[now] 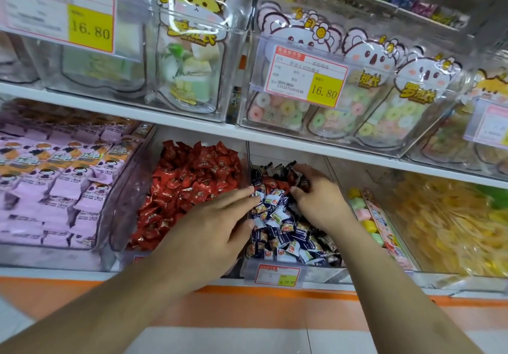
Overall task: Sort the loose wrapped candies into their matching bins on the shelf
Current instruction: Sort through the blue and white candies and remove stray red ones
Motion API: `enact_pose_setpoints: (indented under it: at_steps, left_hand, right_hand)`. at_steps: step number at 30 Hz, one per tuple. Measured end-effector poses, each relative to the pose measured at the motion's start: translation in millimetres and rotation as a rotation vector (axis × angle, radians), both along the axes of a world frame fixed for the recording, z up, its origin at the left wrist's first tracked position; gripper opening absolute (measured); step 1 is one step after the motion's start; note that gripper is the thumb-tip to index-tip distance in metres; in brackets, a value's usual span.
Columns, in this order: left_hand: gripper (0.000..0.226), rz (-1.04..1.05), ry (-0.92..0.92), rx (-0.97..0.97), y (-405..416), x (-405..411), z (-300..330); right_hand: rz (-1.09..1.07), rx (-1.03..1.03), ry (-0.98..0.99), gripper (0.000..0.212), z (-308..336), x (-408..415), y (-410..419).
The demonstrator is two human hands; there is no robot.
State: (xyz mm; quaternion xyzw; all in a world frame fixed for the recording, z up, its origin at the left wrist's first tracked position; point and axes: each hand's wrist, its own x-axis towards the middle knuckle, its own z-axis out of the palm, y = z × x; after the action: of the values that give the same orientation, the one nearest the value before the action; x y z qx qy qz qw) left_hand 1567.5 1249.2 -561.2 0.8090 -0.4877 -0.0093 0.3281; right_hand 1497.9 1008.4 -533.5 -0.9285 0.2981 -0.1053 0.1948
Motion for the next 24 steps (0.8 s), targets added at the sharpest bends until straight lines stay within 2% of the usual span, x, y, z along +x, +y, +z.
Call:
enact_pose_setpoints:
  at_steps: [2, 4, 8, 13, 18, 24]
  left_hand:
    - [0.050, -0.002, -0.001, -0.011, -2.2, 3.1, -0.2]
    - [0.050, -0.009, 0.000, -0.009, -2.5, 4.3, -0.9]
    - [0.049, -0.010, 0.009, -0.003, -2.2, 4.3, -1.1]
    - [0.049, 0.000, 0.021, 0.016, -3.3, 4.6, 0.4]
    - [0.044, 0.016, 0.054, -0.014, 0.9, 6.3, 3.9]
    - [0.021, 0.238, 0.099, -0.168, 15.0, 14.6, 22.5]
  right_hand:
    - [0.020, 0.001, 0.084, 0.046, -5.8, 6.1, -4.5]
    - [0.034, -0.008, 0.071, 0.039, -12.6, 7.8, -5.6]
    - [-0.022, -0.006, -0.073, 0.021, -18.7, 6.1, -7.1]
    - [-0.070, 0.016, -0.276, 0.017, -12.6, -5.7, -0.8]
    - [-0.110, 0.203, -0.462, 0.015, 2.5, -12.3, 6.2]
    - [-0.032, 0.497, -0.511, 0.009, 23.1, -12.7, 45.4]
